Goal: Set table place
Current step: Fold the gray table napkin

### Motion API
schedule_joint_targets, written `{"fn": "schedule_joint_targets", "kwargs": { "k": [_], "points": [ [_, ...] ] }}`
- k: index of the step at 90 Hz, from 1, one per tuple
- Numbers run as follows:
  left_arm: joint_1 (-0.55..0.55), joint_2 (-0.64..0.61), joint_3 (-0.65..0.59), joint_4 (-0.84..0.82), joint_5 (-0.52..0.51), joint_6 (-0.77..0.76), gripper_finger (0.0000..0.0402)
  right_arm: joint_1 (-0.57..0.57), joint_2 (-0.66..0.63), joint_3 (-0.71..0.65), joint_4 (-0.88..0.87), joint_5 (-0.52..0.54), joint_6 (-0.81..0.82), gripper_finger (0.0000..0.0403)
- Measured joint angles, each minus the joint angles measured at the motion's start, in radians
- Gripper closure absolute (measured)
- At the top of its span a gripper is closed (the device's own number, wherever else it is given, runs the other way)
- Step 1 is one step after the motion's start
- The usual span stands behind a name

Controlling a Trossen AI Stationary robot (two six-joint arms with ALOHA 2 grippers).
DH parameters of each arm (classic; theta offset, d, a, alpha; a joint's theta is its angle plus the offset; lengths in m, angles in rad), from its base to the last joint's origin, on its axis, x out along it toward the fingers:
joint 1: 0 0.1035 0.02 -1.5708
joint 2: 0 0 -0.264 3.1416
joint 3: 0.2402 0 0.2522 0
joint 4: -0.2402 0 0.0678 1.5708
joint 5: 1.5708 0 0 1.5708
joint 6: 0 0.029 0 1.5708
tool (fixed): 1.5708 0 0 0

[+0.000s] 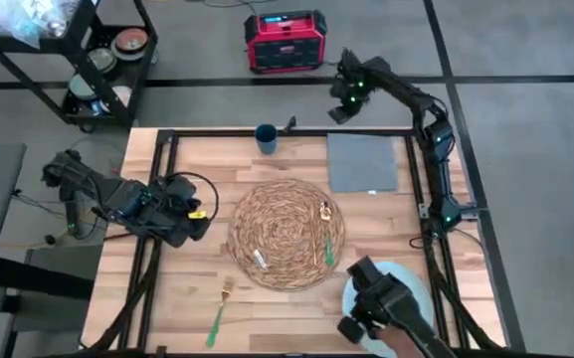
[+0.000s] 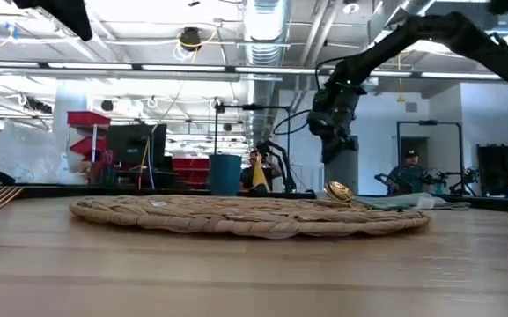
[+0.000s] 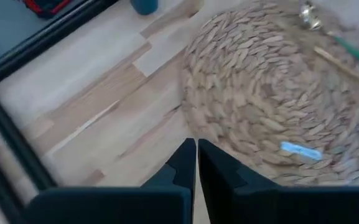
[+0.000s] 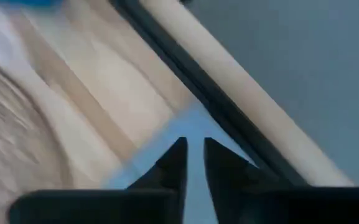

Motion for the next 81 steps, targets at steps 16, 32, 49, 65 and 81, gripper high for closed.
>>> {"fn": "schedule_joint_targets", "kwargs": {
  "k": [16, 32, 49, 65, 81],
  "points": [
    [0.011, 0.0, 0.0, 0.044, -0.001, 0.002, 0.0401, -0.011, 0.0, -0.004, -0.003, 0.264, -0.078, 0.0241],
    [0.047, 0.0, 0.0, 0.076, -0.004, -0.009, 0.0401, -0.023, 0.0, -0.071, 0.021, 0.281, -0.055, 0.0183],
    [0.071, 0.0, 0.0, 0.115, -0.004, 0.0, 0.0401, 0.014, 0.001, -0.134, 0.065, 0.278, -0.057, 0.018],
    [0.084, 0.0, 0.0, 0.114, -0.004, 0.008, 0.0401, 0.036, 0.001, -0.136, 0.099, 0.271, -0.039, 0.0192],
    [0.092, 0.0, 0.0, 0.114, -0.004, 0.008, 0.0401, 0.069, 0.001, -0.136, 0.1, 0.243, -0.025, 0.0196]
  ]
}}
